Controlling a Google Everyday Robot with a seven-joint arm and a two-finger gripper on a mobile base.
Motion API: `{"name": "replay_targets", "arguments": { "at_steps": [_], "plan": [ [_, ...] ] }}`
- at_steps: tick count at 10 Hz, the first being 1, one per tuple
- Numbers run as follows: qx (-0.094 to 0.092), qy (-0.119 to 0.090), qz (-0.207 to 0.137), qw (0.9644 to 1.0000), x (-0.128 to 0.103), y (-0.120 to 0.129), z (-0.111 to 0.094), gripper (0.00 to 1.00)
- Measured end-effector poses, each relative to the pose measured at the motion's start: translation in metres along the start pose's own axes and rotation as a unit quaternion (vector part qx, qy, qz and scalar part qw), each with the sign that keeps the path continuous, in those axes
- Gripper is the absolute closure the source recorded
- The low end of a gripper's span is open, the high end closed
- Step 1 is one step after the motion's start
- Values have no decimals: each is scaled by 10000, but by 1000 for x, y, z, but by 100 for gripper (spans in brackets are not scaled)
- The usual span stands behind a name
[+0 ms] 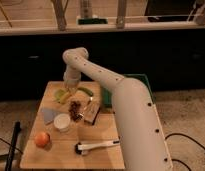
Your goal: Place banana in plastic cup
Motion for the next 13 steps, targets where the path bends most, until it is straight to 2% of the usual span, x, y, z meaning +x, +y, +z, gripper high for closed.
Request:
{"name": "replay_targets", "arguments": {
  "at_steps": [7, 13],
  "plan": [
    [-119, 98, -311, 9994, -6, -24, -5, 100],
    [-203, 76, -636, 9977, -13, -48, 5, 100]
  ]
}}
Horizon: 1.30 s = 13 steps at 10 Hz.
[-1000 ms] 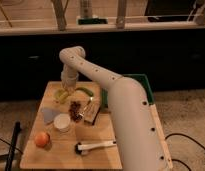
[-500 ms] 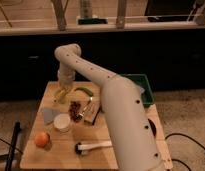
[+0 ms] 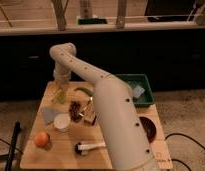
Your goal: Place banana in plastic cup
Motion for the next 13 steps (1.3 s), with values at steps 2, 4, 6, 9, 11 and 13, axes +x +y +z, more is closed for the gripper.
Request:
{"name": "replay_targets", "arguments": {
  "at_steps": [2, 4, 6, 9, 11, 13],
  "plan": [
    [2, -2, -50, 10000, 2, -4, 2, 100],
    [22, -13, -125, 9999, 0, -12, 7, 100],
    [12, -19, -143, 9999, 3, -13, 8, 100],
    [6, -38, -172, 9998, 3, -18, 12, 100],
    [-15, -32, -125, 9999, 7, -16, 13, 93],
    [-29, -39, -91, 9999, 8, -18, 15, 72]
  ]
}}
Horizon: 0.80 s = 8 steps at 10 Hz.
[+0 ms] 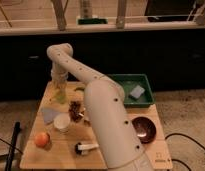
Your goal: Place banana in plastic cup
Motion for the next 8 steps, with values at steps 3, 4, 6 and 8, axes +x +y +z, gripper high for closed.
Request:
{"name": "replay_targets", "arguments": {
  "at_steps": [3, 4, 6, 8],
  "plan": [
    [-1, -4, 42, 10000, 3, 0, 2, 44],
    [-7, -9, 62, 10000, 4, 2, 2, 33],
    [4, -14, 84, 10000, 6, 1, 3, 20],
    [1, -23, 96, 10000, 7, 1, 3, 20]
  ]
}}
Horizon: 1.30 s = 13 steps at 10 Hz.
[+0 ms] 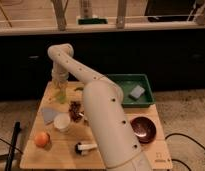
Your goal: Place banana in plastic cup
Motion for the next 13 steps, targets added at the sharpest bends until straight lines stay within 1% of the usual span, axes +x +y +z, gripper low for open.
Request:
{"name": "replay_targets", "arguments": {
  "at_steps": [7, 13],
  "plan": [
    [-12, -35, 36, 10000, 1, 4, 0, 20],
    [79, -26, 46, 10000, 2, 4, -4, 20]
  ]
}}
